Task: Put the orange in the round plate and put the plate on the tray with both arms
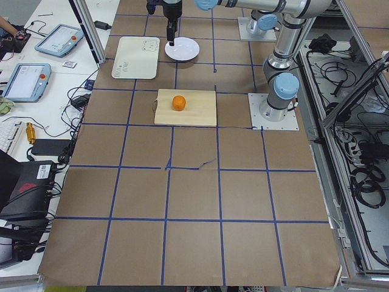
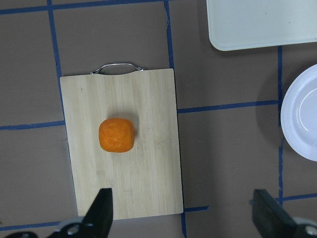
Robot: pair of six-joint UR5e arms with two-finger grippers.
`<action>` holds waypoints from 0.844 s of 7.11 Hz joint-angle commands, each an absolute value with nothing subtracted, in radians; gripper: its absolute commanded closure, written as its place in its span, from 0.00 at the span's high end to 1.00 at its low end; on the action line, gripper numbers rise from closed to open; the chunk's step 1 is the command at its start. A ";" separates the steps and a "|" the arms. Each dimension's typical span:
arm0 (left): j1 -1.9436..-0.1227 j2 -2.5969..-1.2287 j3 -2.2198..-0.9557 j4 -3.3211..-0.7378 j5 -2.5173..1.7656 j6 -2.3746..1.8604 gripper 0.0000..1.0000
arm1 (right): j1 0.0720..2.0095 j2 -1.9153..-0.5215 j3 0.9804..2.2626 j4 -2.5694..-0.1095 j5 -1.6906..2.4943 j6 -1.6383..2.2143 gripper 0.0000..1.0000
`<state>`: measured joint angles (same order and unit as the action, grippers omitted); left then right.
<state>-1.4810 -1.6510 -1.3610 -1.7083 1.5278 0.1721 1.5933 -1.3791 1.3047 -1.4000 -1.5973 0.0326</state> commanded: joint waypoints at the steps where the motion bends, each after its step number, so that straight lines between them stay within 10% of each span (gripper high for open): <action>1: -1.463 -1.690 -1.374 -1.698 1.537 0.176 1.00 | 1.592 -1.379 1.304 -1.402 -1.589 0.029 1.00; 6: -1.326 -1.828 -1.617 -1.489 1.604 0.190 1.00 | 1.591 -1.385 1.310 -1.401 -1.591 0.029 1.00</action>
